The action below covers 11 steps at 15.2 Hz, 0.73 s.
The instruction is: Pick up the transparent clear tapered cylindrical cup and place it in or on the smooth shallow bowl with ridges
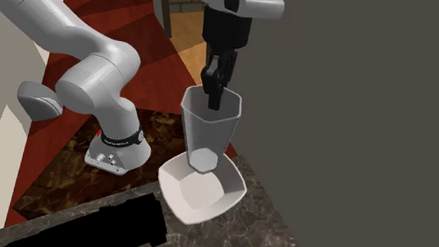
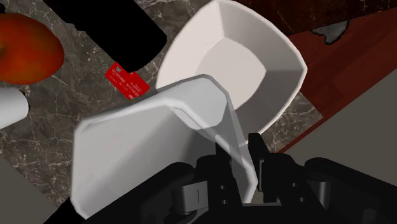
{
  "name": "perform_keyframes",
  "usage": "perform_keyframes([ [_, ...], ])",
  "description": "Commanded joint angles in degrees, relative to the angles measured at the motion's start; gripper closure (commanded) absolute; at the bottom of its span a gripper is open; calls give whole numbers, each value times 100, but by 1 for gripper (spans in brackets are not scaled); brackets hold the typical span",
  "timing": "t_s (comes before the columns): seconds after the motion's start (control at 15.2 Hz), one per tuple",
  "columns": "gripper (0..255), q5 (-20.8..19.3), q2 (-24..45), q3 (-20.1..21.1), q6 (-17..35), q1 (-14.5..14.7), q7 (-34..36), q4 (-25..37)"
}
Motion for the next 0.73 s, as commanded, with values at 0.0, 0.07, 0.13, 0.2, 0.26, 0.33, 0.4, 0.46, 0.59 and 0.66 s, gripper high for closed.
perform_keyframes([
  [0.0, 255, 149, -414, 246, -351, 73, 206, -109],
  [0.07, 255, 144, -427, 241, -280, 72, 216, -194],
  [0.13, 255, 139, -440, 236, -209, 70, 225, -279],
  [0.2, 255, 133, -451, 231, -137, 69, 235, -362],
  [0.26, 255, 128, -463, 225, -66, 68, 245, -446],
  [0.33, 255, 122, -470, 220, 7, 67, 255, -526],
  [0.4, 255, 116, -477, 214, 80, 66, 264, -608],
  [0.46, 255, 109, -483, 208, 154, 64, 274, -688],
  [0.59, 255, 96, -492, 197, 302, 61, 294, -846],
  [0.66, 255, 89, -494, 191, 377, 59, 304, -923],
])
